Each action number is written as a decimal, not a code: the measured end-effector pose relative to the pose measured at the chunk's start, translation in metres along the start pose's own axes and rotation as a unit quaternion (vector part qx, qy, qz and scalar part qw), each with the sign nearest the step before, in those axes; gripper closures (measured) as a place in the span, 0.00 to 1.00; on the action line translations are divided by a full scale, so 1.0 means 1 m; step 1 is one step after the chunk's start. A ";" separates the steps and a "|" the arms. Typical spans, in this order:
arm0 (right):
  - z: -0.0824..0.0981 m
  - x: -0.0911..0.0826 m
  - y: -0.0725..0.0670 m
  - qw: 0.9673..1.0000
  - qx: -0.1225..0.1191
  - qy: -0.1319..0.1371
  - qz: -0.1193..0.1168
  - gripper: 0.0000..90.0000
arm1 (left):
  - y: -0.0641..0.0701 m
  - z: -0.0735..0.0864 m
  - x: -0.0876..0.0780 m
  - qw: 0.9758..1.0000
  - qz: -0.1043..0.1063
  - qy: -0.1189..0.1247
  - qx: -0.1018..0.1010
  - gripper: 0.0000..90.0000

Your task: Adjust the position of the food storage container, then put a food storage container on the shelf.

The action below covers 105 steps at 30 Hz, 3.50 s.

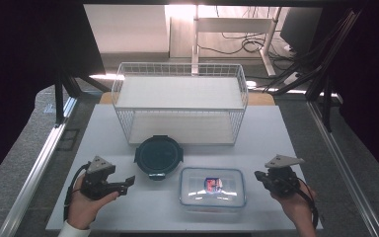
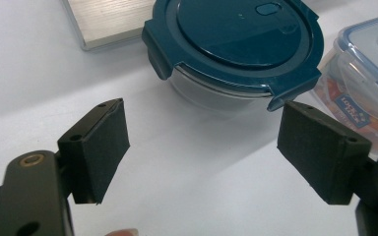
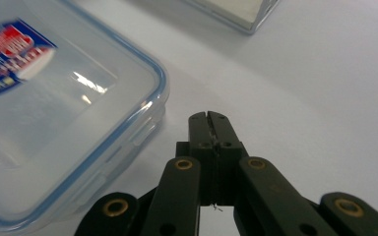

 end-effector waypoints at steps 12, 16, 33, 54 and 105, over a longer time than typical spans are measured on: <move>-0.006 -0.020 -0.013 0.990 0.123 0.066 -0.038 0.24 | 0.013 -0.011 -0.008 1.000 -0.002 0.021 -0.005 0.18; -0.003 -0.018 -0.013 0.989 0.126 0.063 -0.041 0.22 | 0.016 -0.010 -0.007 1.000 0.009 0.018 -0.014 0.17; -0.002 -0.014 -0.023 0.983 0.156 0.063 -0.073 0.17 | 0.076 -0.021 0.007 0.993 0.088 0.002 -0.073 0.09; 0.012 -0.002 -0.035 0.971 0.206 0.046 -0.112 0.12 | 0.124 -0.007 0.058 0.969 0.168 -0.047 -0.177 0.17; 0.036 0.034 -0.049 0.928 0.334 -0.022 -0.167 0.18 | 0.139 0.023 0.098 0.936 0.205 -0.117 -0.262 0.16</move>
Point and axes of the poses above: each handheld gripper's, and its own axes: x roughly forward along the jaws, z roughly out of its underside, y roughly to its right, the point moved 7 cm from there along x, roughly forward along the jaws, and after that the axes turned 15 degrees about y, right-handed, at the moved point
